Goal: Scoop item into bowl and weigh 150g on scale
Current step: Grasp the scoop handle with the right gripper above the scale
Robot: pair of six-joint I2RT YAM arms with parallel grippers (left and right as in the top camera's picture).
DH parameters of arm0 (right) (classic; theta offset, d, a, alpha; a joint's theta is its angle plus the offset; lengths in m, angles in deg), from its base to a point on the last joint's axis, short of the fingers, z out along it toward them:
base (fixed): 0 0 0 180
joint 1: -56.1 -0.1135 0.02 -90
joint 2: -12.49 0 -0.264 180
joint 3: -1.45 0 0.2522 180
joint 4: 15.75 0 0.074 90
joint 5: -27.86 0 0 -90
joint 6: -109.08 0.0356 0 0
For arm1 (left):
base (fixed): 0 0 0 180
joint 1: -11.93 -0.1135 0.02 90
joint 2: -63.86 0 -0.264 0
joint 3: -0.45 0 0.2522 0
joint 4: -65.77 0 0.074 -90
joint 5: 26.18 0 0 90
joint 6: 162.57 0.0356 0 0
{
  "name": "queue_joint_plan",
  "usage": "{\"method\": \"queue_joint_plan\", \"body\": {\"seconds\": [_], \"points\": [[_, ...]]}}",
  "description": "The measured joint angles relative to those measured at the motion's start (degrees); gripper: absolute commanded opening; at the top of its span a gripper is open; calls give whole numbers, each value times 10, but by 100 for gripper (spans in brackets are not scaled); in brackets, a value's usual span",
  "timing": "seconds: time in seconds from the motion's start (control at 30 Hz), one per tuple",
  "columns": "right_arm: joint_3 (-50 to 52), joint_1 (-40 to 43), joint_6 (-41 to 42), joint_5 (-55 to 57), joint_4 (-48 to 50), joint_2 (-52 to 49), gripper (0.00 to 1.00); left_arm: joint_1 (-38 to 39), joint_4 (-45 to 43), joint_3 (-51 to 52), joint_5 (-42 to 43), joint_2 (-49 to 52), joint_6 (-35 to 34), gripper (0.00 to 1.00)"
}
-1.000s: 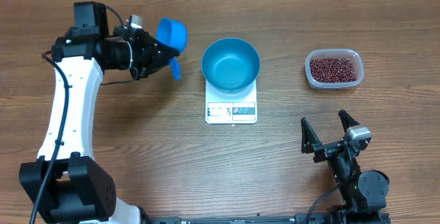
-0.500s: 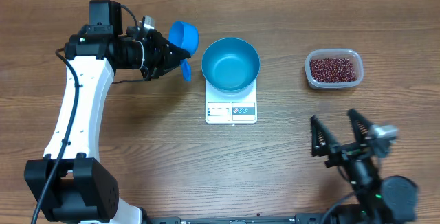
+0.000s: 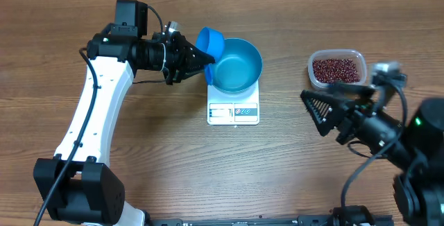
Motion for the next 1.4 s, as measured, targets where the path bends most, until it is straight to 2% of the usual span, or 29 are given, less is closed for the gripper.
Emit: {"method": "queue_joint_plan", "body": {"seconds": [0.07, 0.2, 0.47, 0.57, 0.67, 0.77, 0.87, 0.97, 1.27, 1.4], "points": [[0, -5, 16, -30, -9, -35, 55, 8, -2, 0, 3, 0, -10, 4], [0, -41, 64, 3, -14, -74, 63, 31, -26, 0, 0, 0, -35, 4], [0, -207, 171, 161, 37, -137, 58, 95, -94, 0, -24, 0, -141, 4], [0, -284, 210, 242, 83, -182, 58, 116, -96, 0, -43, 0, -171, 4], [0, -323, 233, 302, 113, -215, 57, 137, -97, 0, -68, 0, -195, 4], [0, -342, 248, 344, 126, -238, 54, 149, -100, 0, -83, 0, -210, 4], [0, -346, 263, 374, 137, -251, 44, 150, -103, 0, -101, 0, -218, 4], [0, -346, 279, 404, 149, -259, 40, 149, -105, 0, -122, 0, -221, 4], [0, -346, 312, 435, 166, -259, 25, 149, -130, 0, -134, 0, -220, 4], [0, -346, 319, 440, 162, -259, 24, 149, -131, 0, -131, 0, -221, 4]]}}
